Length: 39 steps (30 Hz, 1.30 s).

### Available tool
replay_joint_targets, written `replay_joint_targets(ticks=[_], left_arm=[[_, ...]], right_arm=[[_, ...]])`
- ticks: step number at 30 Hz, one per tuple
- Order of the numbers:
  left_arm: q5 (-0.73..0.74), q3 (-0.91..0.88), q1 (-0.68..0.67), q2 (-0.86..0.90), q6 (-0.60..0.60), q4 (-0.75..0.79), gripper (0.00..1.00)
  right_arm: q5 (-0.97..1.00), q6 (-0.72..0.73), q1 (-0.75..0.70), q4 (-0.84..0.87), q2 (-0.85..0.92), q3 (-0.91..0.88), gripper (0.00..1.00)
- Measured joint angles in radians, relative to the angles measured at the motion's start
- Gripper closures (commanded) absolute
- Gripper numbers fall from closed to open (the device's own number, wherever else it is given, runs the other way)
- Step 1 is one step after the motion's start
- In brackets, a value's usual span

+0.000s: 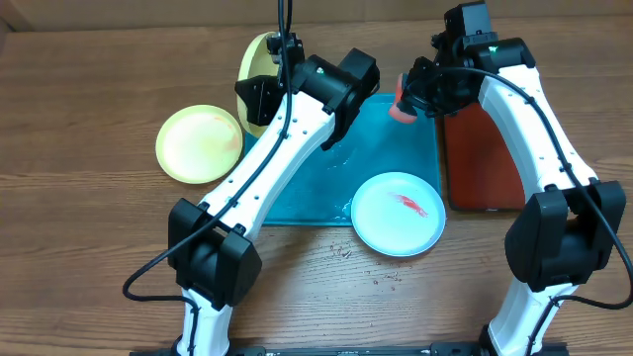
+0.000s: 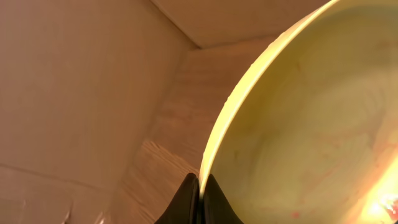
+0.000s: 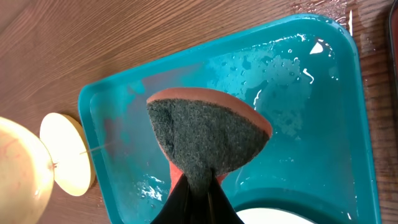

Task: Clean dirty plates on tray and stack at the side
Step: 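Lift the yellow plate with left gripper and stack it on the left plate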

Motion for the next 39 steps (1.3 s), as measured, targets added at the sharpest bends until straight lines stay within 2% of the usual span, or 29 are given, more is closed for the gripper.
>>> replay_joint_targets(ticks=[9,13,17,19,21,25,28,33,39], left_arm=[[-0.042,0.000,-0.018,0.000,-0.001,0.010,0.96],[0.048,0.000,-0.004,0.000,0.008,0.053,0.96],[0.237,0.000,0.060,0.000,0.129,0.157,0.96],[0.391,0.000,0.116,0.000,0.229,0.214,0.96],[0.624,-0.001,0.198,0.000,0.356,0.274,0.95],[0.967,-0.001,0.365,0.000,0.481,0.291,0.96],[1.086,-0.001,0.471,0.000,0.510,0.280,0.96],[1.160,-0.048,0.627,0.000,0.519,0.280,0.95],[1.251,-0.224,0.837,-0.001,0.518,0.410,0.96]], right_arm=[[0.001,0.000,0.000,0.000,0.000,0.000,0.96],[0.001,0.000,0.000,-0.003,0.000,0.000,0.96],[0.002,-0.006,0.000,-0.003,0.000,0.000,0.96],[0.002,-0.010,0.000,-0.003,0.000,0.000,0.96],[0.002,-0.011,0.000,-0.004,0.000,0.000,0.96],[0.010,-0.014,0.000,-0.004,0.000,0.000,0.96],[0.012,-0.015,0.000,-0.004,0.000,0.000,0.96],[0.017,-0.014,0.000,-0.004,0.000,0.000,0.96],[0.020,-0.015,0.000,-0.008,0.000,0.000,0.96]])
